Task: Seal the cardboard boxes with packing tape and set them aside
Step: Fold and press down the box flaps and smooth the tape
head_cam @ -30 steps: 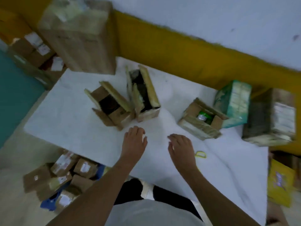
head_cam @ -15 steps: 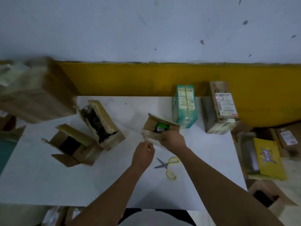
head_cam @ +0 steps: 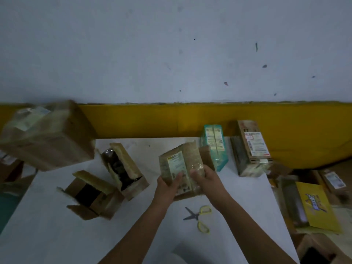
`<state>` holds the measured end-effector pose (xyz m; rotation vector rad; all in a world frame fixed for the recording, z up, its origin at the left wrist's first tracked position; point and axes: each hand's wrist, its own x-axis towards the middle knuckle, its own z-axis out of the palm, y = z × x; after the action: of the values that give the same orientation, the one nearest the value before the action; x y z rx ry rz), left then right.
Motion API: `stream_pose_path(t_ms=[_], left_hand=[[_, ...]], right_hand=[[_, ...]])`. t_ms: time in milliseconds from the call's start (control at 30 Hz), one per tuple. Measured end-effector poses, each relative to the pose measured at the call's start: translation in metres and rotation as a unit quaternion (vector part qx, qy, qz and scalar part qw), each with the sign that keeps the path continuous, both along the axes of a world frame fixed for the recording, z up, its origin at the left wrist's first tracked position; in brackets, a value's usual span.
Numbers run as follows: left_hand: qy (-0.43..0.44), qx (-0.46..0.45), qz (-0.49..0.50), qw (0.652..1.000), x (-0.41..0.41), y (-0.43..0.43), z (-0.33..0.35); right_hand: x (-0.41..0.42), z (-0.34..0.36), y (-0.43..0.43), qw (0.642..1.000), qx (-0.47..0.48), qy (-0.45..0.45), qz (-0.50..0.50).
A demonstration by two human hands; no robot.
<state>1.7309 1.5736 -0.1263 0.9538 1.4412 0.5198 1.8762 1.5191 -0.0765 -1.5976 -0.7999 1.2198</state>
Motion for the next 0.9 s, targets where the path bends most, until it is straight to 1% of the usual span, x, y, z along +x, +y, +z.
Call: stream_pose_path(t_ms=[100,167,233,300,333,367,400,433,467,500,533,600,633,667,700,733,800,833,867,900], left_hand=[[0.003,0.039,0.029,0.999,0.003,-0.001,0.011],[0.032,0.07,0.024,0.997,0.005,0.0,0.02],[0.118,0.107,-0.01,0.987,0.005,0.001,0.027],[0.209,0.165,-0.024,0.964,0.007,-0.002,0.037],[0.22,0.212,-0.014,0.952,0.011,-0.006,0.044],[0.203,0.249,-0.014,0.947,0.017,-0.01,0.053],[0.166,0.254,-0.031,0.952,0.025,-0.012,0.06],[0.127,0.237,-0.057,0.961,0.033,-0.017,0.07],[0.098,0.217,-0.076,0.968,0.038,-0.018,0.073],[0.084,0.213,-0.079,0.97,0.038,-0.016,0.076],[0.081,0.218,-0.067,0.97,0.033,-0.01,0.077],[0.05,0.216,-0.048,0.974,0.016,0.005,0.076],[0.033,0.207,-0.045,0.977,0.009,0.011,0.074],[0.035,0.204,-0.05,0.977,0.003,0.015,0.072],[0.056,0.215,-0.06,0.973,-0.001,0.017,0.068],[0.079,0.236,-0.069,0.966,-0.004,0.018,0.064],[0.104,0.278,-0.07,0.952,-0.007,0.017,0.06],[0.113,0.291,-0.068,0.947,-0.008,0.016,0.059],[0.123,0.31,-0.066,0.941,-0.01,0.016,0.058],[0.136,0.322,-0.068,0.934,-0.012,0.017,0.055]], right_hand=[[-0.001,0.01,0.0,0.999,0.009,-0.033,-0.004],[-0.001,0.014,0.002,0.994,0.022,-0.101,-0.021],[-0.003,0.014,0.003,0.978,0.026,-0.204,-0.04],[-0.013,0.016,0.004,0.964,0.023,-0.256,-0.073],[-0.018,0.019,0.001,0.953,0.028,-0.292,-0.08],[-0.027,0.02,0.002,0.946,0.036,-0.313,-0.077],[-0.036,0.021,0.001,0.936,0.057,-0.343,-0.058],[-0.044,0.021,-0.001,0.94,0.087,-0.328,-0.04],[-0.052,0.019,-0.005,0.933,0.108,-0.344,-0.006],[-0.057,0.019,-0.008,0.928,0.124,-0.352,0.016],[-0.056,0.016,-0.012,0.909,0.162,-0.378,0.065],[-0.049,0.012,-0.018,0.897,0.198,-0.363,0.154],[-0.042,0.012,-0.021,0.885,0.214,-0.38,0.163],[-0.036,0.018,-0.025,0.872,0.219,-0.415,0.139],[-0.031,0.02,-0.025,0.842,0.231,-0.48,0.079],[-0.028,0.03,-0.027,0.805,0.221,-0.551,-0.006],[-0.026,0.042,-0.029,0.774,0.128,-0.609,-0.12],[-0.023,0.044,-0.029,0.802,0.077,-0.58,-0.119],[-0.021,0.042,-0.028,0.857,0.03,-0.503,-0.106],[-0.02,0.034,-0.028,0.905,-0.007,-0.415,-0.091]])
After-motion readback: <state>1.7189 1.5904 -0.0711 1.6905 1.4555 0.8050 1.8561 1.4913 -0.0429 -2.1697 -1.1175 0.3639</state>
